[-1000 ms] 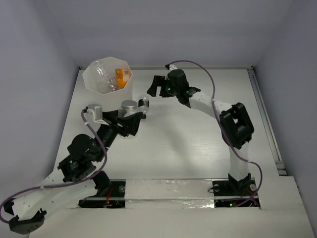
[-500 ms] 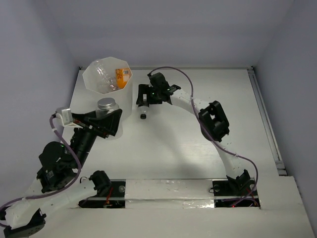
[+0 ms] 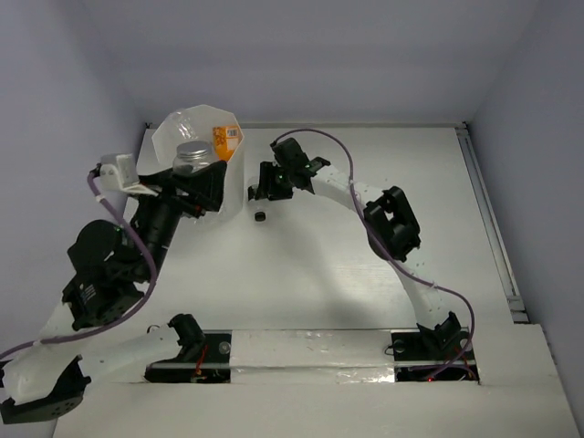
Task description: Put the plastic bottles in the bin
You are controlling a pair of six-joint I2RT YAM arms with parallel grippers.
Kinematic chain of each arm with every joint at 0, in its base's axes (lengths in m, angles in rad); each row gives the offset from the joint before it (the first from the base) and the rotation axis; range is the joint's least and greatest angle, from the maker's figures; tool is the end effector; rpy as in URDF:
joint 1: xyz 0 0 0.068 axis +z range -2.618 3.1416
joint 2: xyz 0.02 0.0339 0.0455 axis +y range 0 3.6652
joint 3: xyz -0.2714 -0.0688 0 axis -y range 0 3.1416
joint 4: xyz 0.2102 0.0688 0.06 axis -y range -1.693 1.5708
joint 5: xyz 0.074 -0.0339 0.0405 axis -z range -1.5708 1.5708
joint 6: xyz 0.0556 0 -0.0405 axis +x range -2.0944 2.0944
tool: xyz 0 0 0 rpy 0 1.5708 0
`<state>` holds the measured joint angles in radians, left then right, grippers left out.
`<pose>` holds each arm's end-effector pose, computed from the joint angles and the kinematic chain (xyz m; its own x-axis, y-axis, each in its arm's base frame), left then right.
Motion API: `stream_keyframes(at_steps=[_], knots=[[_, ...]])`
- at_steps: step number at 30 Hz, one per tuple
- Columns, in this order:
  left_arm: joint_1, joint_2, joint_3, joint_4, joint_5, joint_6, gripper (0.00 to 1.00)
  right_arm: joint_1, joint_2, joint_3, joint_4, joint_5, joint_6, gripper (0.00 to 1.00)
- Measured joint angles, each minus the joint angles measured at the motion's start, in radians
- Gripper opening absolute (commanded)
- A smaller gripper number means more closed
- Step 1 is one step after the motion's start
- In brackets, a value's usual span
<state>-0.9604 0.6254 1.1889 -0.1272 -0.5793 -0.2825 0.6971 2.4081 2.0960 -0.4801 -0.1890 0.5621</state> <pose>0.0564 -0.0275 0.4863 0.1207 -0.5796 -0.8059 0.4530 0.7546 -0.4748 0.4000 0.3485 0.1962 -0.8518 -0.0305 -0.5229 -0.3282 0.8091 0.4875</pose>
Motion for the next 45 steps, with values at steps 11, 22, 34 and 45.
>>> stream_keyframes(at_steps=[11, 22, 34, 45], knots=[[0.244, 0.342, 0.148, -0.002, 0.077, 0.051, 0.45, 0.003, -0.245, -0.496, 0.284, -0.031, 0.0, 0.8], [0.787, 0.451, 0.159, 0.0, 0.354, -0.049, 0.45, 0.024, -0.239, -0.493, 0.304, -0.013, -0.016, 0.86], [0.966, 0.457, 0.059, 0.148, 0.482, -0.165, 0.43, 0.043, -0.286, -0.468, 0.269, 0.044, -0.037, 1.0], [0.974, 0.498, -0.08, 0.375, 0.451, -0.175, 0.42, 0.043, -0.157, -0.349, 0.178, 0.068, -0.054, 0.98]])
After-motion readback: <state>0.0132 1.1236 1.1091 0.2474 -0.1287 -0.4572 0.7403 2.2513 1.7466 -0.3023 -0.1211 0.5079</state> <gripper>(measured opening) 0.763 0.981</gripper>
